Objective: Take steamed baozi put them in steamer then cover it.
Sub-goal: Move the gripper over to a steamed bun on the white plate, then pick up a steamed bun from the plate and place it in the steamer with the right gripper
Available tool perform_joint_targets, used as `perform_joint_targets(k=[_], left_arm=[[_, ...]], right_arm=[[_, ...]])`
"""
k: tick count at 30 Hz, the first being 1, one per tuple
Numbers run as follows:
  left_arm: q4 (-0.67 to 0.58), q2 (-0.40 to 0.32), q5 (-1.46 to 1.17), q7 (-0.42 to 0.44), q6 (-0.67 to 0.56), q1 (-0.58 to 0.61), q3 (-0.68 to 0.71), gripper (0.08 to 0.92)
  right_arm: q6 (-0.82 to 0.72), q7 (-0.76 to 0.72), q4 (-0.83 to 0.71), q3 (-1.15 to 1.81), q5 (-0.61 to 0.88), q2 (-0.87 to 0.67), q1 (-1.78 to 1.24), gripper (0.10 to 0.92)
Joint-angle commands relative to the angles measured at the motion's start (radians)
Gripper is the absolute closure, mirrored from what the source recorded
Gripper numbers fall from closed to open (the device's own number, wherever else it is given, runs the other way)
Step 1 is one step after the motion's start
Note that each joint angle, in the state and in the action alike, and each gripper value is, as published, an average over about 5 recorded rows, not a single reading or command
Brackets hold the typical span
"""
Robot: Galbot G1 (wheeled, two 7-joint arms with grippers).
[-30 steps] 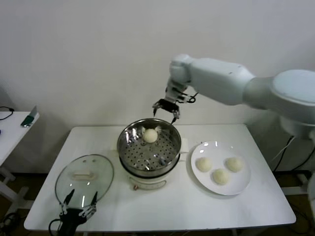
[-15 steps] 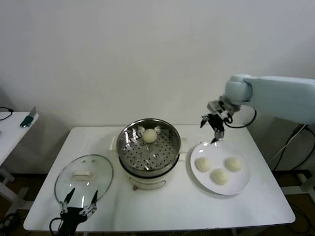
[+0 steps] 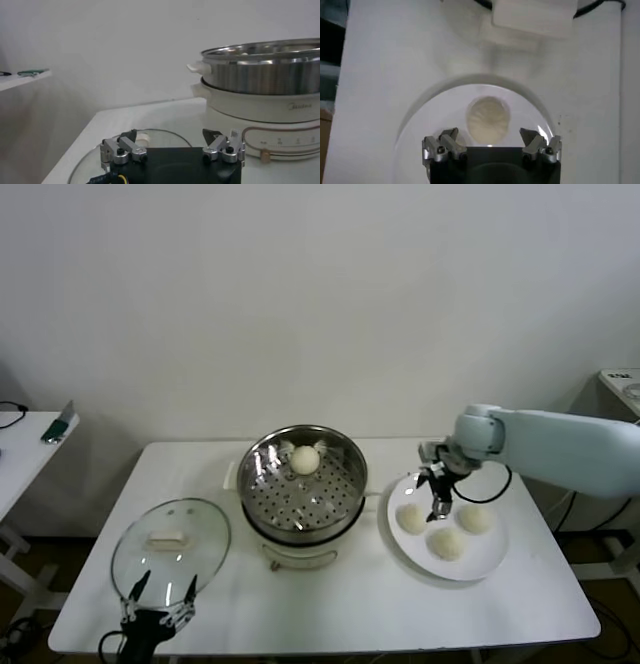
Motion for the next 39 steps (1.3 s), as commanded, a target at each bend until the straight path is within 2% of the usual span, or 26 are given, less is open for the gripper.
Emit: perform_joint_targets(k=[1,11,25,32,39], left_arm=[[0.004,-0.004,0.000,0.000,-0.001,0.002,-0.002,0.177],[0.004,-0.003,0.002,-0.001,-0.001,0.006,-0.003,0.177],[-0.012,-0.004,0.021,-0.002,-0.006,0.018,0.005,0.177],[-0.030,-0.004,0.021,-0.002,-0.005,0.024,0.008,0.177],[-0.044,-0.003,0.026,-0.002,-0.005,0.030,0.013,0.177]], right_arm=[[-0.049,0.023,-0.143,0.128,-0.060,0.045,-0.192,0.203],[-0.037,0.009,-0.202,0.174,-0.073,0.079,-0.236,0.226],[0.010,-0.059,-0.159,0.172,-0.041,0.049,-0.137,0.344],[0.050,-0.120,-0.083,0.033,0.050,0.008,0.114,0.355],[0.076,-0.196,0.001,-0.147,0.242,0.045,0.485,0.355]])
